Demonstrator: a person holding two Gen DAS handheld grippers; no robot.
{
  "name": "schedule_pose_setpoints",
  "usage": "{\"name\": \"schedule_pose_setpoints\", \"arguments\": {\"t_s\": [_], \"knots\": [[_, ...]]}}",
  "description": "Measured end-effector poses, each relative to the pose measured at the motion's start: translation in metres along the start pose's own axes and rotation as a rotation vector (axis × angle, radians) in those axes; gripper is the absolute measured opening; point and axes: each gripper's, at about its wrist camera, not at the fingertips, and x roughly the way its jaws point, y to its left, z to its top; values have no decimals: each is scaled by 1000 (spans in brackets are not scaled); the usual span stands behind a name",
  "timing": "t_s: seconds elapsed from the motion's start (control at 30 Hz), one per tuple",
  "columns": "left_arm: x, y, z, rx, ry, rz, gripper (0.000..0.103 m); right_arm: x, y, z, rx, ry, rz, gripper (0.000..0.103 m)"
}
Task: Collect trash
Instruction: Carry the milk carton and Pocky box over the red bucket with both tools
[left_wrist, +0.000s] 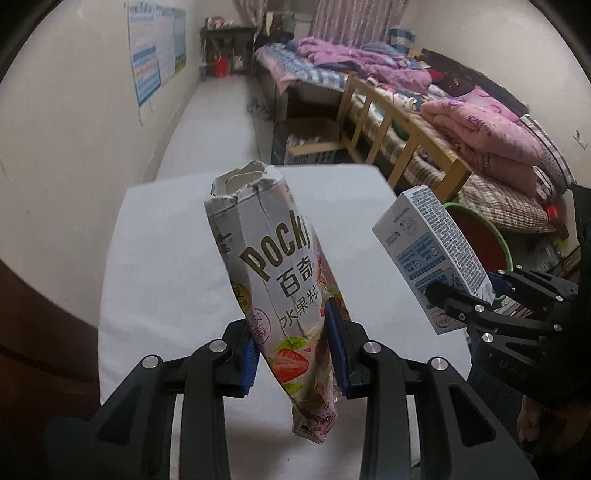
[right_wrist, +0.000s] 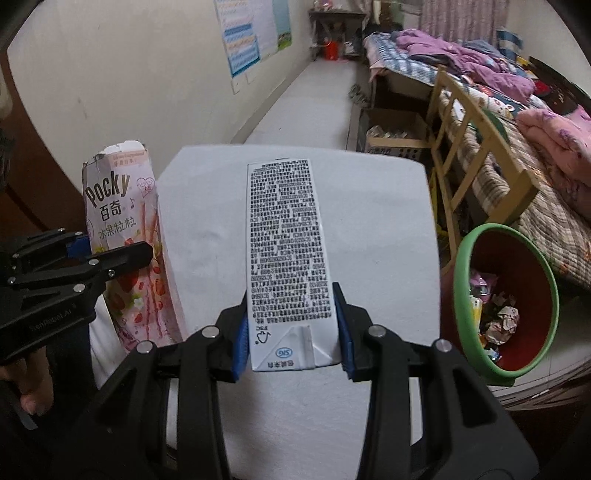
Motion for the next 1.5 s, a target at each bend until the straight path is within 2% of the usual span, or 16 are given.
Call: {"name": "schedule_pose_setpoints", "arguments": {"t_s": [0.3,0.7,1.13,1.5], "knots": [[-6,-24,22,35,-44,-5,30,-24,-19,6,61,-72,-38,37],[-2,-67,44,95,-67,-50,30,-41,-53,8,121,-107,-63,37],[20,-156,69,220,-67,-154,30,-62,-143,-1,250,-129,-165,37],[57,-239,92,333,-38,-243,30,-63,-229,-19,377,-121,-239,37]]}}
